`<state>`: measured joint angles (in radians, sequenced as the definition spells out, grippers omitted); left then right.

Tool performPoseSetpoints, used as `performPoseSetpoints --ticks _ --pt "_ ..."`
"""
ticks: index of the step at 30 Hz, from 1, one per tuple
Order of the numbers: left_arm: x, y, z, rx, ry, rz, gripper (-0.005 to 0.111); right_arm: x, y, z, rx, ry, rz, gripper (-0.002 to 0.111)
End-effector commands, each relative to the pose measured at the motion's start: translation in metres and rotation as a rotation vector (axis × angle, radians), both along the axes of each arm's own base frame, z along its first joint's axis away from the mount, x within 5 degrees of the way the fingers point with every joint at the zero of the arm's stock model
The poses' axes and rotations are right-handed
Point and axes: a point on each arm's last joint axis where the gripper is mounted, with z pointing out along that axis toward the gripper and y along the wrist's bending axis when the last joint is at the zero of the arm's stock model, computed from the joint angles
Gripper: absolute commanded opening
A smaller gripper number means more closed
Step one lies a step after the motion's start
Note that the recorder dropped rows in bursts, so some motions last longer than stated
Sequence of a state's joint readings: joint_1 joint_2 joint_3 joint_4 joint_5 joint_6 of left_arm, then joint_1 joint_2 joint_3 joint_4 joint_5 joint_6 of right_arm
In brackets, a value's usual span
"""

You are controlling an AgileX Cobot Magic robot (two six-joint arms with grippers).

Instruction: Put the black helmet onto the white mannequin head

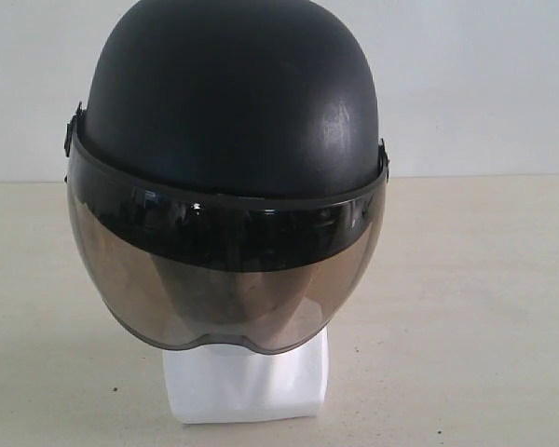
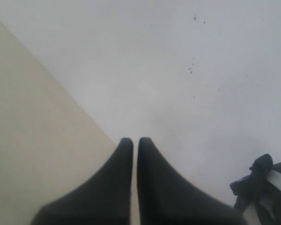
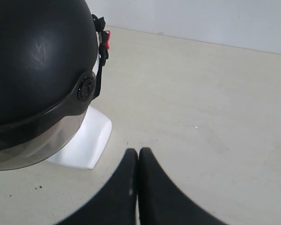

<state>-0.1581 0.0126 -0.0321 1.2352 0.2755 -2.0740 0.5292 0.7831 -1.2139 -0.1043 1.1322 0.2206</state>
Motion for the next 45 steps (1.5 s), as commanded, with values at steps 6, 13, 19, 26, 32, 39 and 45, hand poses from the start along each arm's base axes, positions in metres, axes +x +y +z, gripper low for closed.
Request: performPoseSetpoints --ticks 6,13,19,26,32,39,45 --pt "-0.001 -0.018 0.009 -0.165 -0.072 -0.210 0.004 -0.001 -0.001 0.003 0.005 -0.017 -0.002 0.000" --pt "-0.010 -0.032 0.034 0.082 -0.372 -0.355 0.004 -0.001 -0.001 0.003 0.005 -0.017 -0.002 0.000" --pt "-0.005 -0.025 0.024 0.787 -0.276 -0.151 0.004 -0.001 -0.001 0.003 0.008 -0.023 -0.001 0.000" --pt "-0.001 -0.020 -0.027 1.023 0.180 -0.288 0.004 -0.001 -0.001 0.003 0.008 -0.023 -0.001 0.000" --pt "-0.002 -0.024 -0.029 0.734 0.197 -0.329 0.004 -0.001 -0.001 0.003 0.008 -0.023 -0.001 0.000" --pt "-0.002 -0.025 -0.029 0.713 0.196 -0.334 0.004 -0.001 -0.001 0.003 0.008 -0.023 -0.001 0.000" --pt "-0.002 -0.025 -0.029 0.713 0.196 -0.334 0.004 -0.001 -0.001 0.003 0.008 -0.023 -0.001 0.000"
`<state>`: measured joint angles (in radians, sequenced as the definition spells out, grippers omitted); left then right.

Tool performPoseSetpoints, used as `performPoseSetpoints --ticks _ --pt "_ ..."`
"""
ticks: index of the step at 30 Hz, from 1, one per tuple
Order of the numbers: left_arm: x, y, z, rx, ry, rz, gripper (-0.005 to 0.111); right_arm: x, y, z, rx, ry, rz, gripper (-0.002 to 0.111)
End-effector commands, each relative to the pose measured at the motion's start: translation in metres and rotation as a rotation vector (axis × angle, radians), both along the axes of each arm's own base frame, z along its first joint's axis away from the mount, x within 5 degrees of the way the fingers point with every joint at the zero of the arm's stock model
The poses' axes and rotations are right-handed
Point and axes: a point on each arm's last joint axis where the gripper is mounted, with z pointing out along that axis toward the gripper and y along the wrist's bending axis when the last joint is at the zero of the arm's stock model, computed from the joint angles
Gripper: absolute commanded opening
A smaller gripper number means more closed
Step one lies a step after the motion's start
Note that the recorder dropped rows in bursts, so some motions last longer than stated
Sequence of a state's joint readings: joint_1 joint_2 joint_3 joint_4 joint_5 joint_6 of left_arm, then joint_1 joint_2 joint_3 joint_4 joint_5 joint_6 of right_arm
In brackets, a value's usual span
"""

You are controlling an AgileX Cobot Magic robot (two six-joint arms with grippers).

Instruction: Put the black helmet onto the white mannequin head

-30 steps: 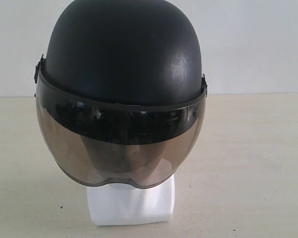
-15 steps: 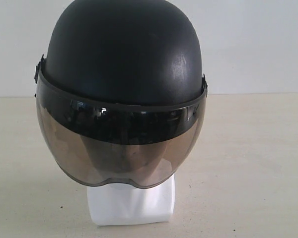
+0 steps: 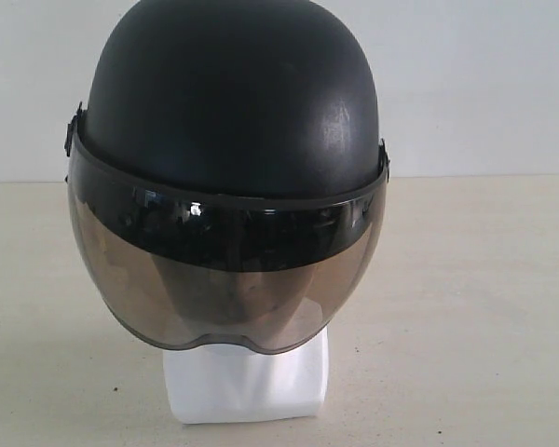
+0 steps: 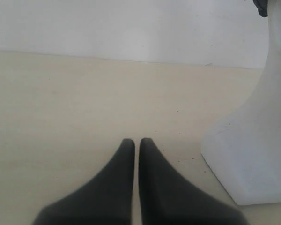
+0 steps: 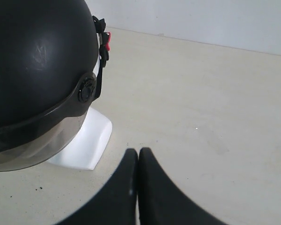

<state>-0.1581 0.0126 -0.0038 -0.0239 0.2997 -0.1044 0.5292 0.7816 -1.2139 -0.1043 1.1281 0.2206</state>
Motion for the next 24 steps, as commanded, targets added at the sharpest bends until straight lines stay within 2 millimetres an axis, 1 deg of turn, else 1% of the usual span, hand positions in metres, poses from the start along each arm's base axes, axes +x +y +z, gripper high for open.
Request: performPoseSetpoints --ticks 1,8,11,14,17,20,21,24 --pt "0.000 -0.001 -0.001 -0.022 -0.001 -0.003 0.004 -0.001 -0.001 0.003 0.005 -0.018 -0.001 0.000" --pt "0.000 -0.001 -0.001 -0.022 -0.001 -0.003 0.004 -0.001 -0.001 0.003 0.005 -0.021 -0.005 0.000" --pt "0.000 -0.001 -0.001 -0.022 -0.001 -0.003 0.004 0.002 -0.008 0.004 -0.002 -0.043 -0.056 0.000" --pt "0.000 -0.001 -0.001 -0.022 -0.001 -0.003 0.004 0.007 -0.016 0.006 0.066 -0.177 -0.145 0.000" --pt "0.000 -0.001 -0.001 -0.022 -0.001 -0.003 0.004 0.007 -0.022 -0.003 0.179 -0.388 -0.193 0.000" --pt "0.000 -0.001 -0.001 -0.022 -0.001 -0.003 0.004 0.003 -0.028 -0.030 0.339 -0.517 -0.268 0.000" --pt "0.000 -0.001 -0.001 -0.022 -0.001 -0.003 0.004 0.003 -0.031 -0.048 0.400 -0.531 -0.310 0.000" --pt "0.000 -0.001 -0.001 -0.022 -0.001 -0.003 0.004 -0.002 -0.040 -0.090 0.562 -0.570 -0.431 0.000"
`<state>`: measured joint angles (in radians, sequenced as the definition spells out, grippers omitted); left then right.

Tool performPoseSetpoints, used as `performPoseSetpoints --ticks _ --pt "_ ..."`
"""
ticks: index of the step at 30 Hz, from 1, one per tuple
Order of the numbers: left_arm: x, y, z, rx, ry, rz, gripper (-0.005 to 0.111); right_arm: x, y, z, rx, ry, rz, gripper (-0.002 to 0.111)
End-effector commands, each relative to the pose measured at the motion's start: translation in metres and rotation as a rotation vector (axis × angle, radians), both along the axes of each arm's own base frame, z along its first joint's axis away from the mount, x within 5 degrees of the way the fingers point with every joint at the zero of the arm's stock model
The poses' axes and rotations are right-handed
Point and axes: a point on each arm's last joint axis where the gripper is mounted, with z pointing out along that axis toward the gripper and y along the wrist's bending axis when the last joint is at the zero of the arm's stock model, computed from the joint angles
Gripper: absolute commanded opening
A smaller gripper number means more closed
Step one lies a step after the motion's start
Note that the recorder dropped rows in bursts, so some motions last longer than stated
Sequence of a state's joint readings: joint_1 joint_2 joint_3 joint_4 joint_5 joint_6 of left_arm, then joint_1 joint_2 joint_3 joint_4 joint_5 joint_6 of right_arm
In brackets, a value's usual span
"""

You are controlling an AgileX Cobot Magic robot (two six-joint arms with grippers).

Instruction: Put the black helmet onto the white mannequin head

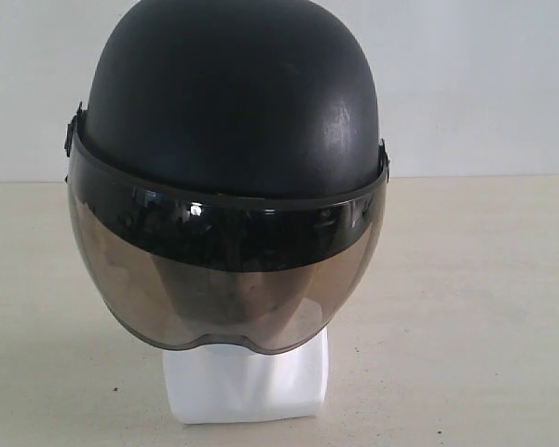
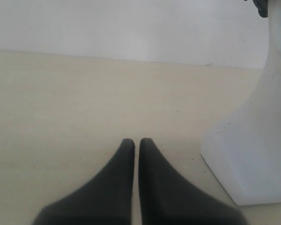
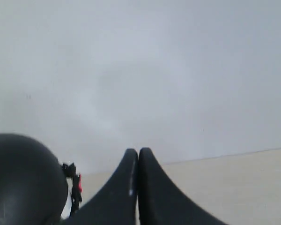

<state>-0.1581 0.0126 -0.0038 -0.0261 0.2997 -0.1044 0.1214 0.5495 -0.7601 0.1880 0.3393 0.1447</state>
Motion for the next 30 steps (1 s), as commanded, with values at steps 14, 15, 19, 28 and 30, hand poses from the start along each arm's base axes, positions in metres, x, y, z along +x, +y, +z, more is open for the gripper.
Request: performPoseSetpoints --ticks 14,15,19,28,30 --pt "0.000 0.000 -0.001 -0.019 -0.001 -0.003 0.004 -0.039 -0.021 -0.161 0.160 -0.161 -0.204 0.000" --pt "0.000 0.000 -0.001 -0.019 -0.001 -0.003 0.004 -0.041 -0.021 -0.165 0.144 -0.168 -0.204 0.000" --pt "0.000 0.000 -0.001 -0.019 -0.001 -0.003 0.004 -0.047 -0.021 -0.173 0.040 -0.217 -0.207 0.000" --pt "0.000 0.000 -0.001 -0.019 -0.001 -0.003 0.004 -0.046 -0.017 -0.181 -0.066 -0.141 -0.171 0.000" --pt "0.000 0.000 -0.001 -0.019 -0.001 -0.003 0.004 -0.046 -0.017 -0.181 -0.066 -0.141 -0.171 0.000"
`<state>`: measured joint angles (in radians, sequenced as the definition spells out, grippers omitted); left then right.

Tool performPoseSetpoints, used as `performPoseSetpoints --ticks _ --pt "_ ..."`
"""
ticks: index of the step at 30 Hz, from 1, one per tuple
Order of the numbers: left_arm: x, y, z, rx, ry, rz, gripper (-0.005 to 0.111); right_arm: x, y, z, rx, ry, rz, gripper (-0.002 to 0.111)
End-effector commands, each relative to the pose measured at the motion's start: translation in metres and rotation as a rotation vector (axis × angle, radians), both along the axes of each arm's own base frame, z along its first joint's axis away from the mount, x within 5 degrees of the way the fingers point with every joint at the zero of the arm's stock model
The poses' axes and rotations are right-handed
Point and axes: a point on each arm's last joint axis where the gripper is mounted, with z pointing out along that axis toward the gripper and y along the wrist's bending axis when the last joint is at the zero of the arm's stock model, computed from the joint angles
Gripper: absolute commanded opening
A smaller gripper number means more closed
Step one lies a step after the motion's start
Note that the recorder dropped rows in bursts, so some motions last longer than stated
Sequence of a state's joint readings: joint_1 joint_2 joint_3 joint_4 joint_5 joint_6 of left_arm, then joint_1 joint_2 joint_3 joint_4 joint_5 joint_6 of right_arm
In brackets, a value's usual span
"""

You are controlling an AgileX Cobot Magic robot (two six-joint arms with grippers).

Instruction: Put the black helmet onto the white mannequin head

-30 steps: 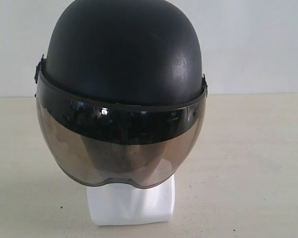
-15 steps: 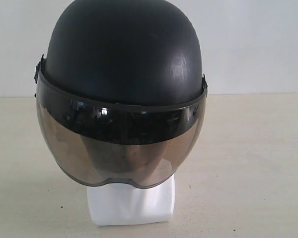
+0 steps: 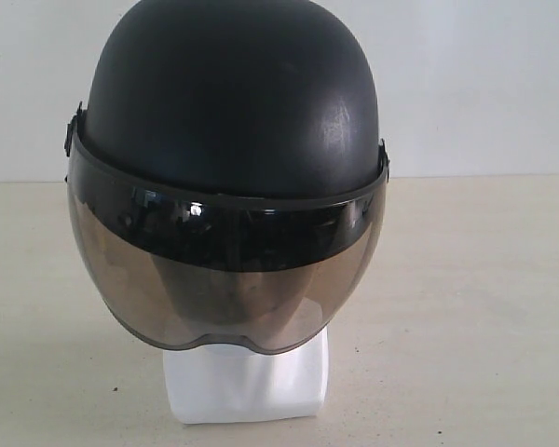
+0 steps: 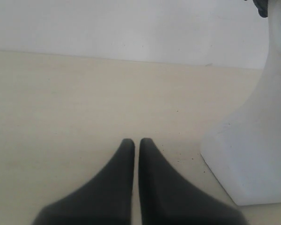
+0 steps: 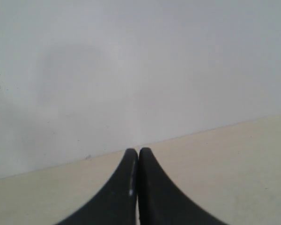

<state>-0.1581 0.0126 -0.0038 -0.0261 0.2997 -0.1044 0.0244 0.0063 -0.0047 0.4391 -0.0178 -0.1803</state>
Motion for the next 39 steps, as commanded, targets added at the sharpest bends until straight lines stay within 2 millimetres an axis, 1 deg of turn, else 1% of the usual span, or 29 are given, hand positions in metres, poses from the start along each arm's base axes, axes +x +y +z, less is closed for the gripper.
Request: performPoseSetpoints --ticks 1,4,6,17,22,25,29,39 --pt "0.000 0.000 -0.001 -0.019 -0.001 -0.003 0.004 0.000 0.000 -0.002 -0.013 0.004 -0.003 0.000" --pt "0.000 0.000 -0.001 -0.019 -0.001 -0.003 0.004 0.000 0.001 -0.005 -0.023 0.039 0.013 0.000" --pt "0.000 0.000 -0.001 -0.019 -0.001 -0.003 0.004 0.000 0.003 -0.010 -0.076 0.093 0.026 0.000" --pt "0.000 0.000 -0.001 -0.019 -0.001 -0.003 0.004 -0.002 0.000 -0.028 -0.221 0.294 0.011 0.000" --pt "0.000 0.000 -0.001 -0.019 -0.001 -0.003 0.004 -0.002 0.000 -0.032 -0.315 0.331 0.020 0.000" --pt "0.000 0.000 -0.001 -0.019 -0.001 -0.003 0.004 -0.003 0.000 -0.032 -0.320 0.336 0.021 0.000" --pt "0.000 0.000 -0.001 -0.019 -0.001 -0.003 0.004 -0.003 0.001 -0.033 -0.275 0.345 0.030 0.000" --pt "0.000 0.000 -0.001 -0.019 -0.001 -0.003 0.004 -0.003 0.001 -0.033 -0.272 0.345 0.030 0.000"
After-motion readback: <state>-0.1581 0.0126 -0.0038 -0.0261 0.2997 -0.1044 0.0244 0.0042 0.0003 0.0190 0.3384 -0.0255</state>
